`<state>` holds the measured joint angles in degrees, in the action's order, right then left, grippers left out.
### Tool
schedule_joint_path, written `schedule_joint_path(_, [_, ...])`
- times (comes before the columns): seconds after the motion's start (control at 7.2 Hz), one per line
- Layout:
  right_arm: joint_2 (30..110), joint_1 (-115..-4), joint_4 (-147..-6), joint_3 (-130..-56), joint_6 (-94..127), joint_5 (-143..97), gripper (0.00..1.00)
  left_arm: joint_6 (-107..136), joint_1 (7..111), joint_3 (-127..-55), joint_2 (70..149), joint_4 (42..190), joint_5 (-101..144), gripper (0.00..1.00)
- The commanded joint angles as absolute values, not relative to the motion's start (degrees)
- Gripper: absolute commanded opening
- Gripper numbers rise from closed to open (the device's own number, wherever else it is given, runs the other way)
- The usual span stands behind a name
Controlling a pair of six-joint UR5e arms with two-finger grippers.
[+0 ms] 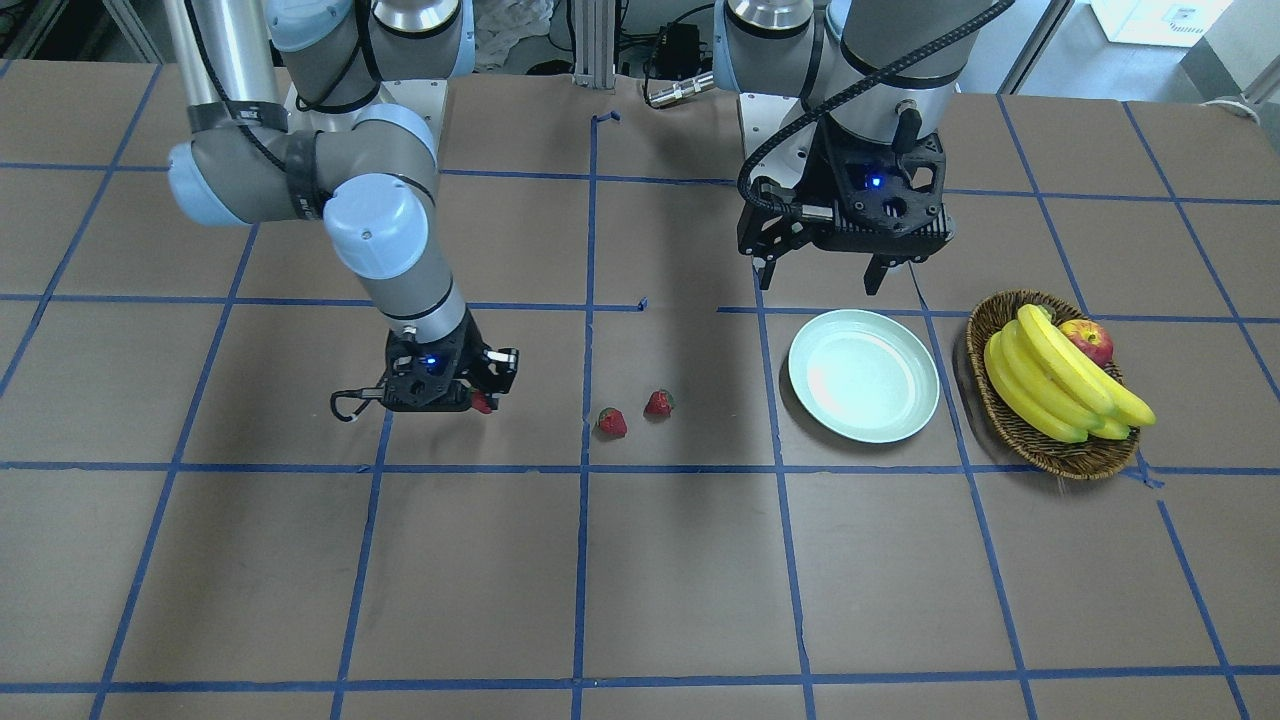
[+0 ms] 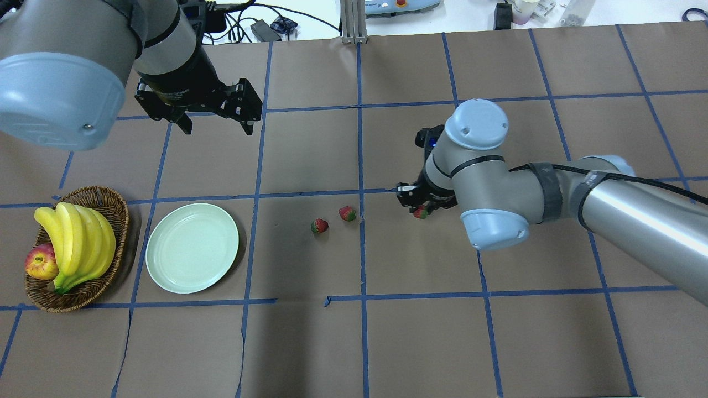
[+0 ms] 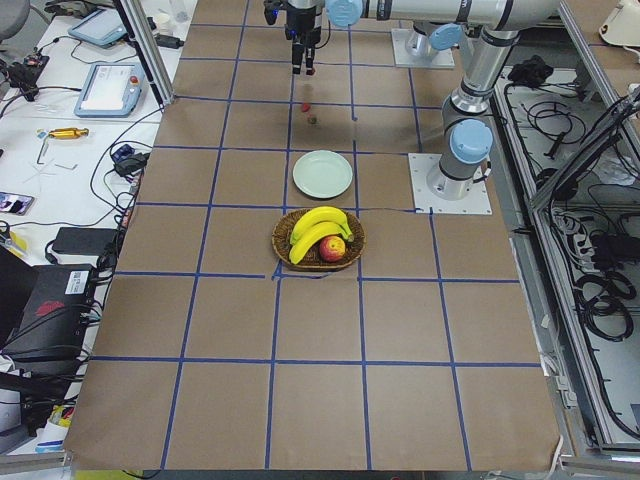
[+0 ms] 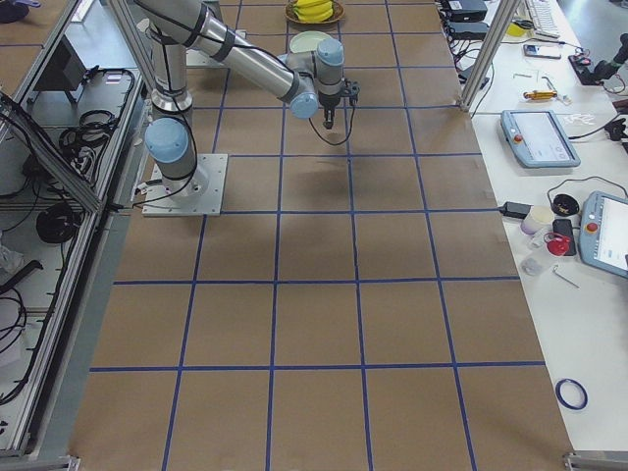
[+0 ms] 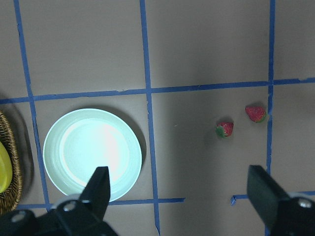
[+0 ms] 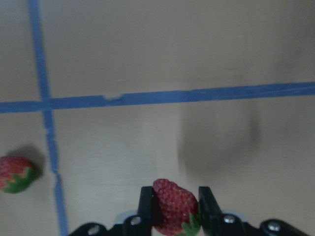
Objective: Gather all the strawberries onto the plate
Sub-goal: 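Carry the strawberry toward the plate and release it near the others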
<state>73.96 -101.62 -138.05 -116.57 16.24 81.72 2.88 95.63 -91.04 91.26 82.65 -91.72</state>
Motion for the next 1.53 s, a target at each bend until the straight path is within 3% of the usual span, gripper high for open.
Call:
schedule_joint_path(0.0, [70.5, -112.5, -139.8, -110.4, 32.5, 80.8, 0.11, 2.9, 95.6, -91.1, 91.2, 82.6, -91.8, 1.0])
schedule_joint_path(0.69, [64.2, -124.0, -140.8, -105.6, 43.5, 83.6, 0.12, 2.9, 95.6, -91.1, 91.2, 82.6, -91.7, 1.0])
schedule_joint_path(1.39, [57.7, -125.7, -140.9, -99.2, 45.8, 82.9, 0.14, 3.0, 95.7, -91.2, 91.3, 82.6, -91.8, 1.0])
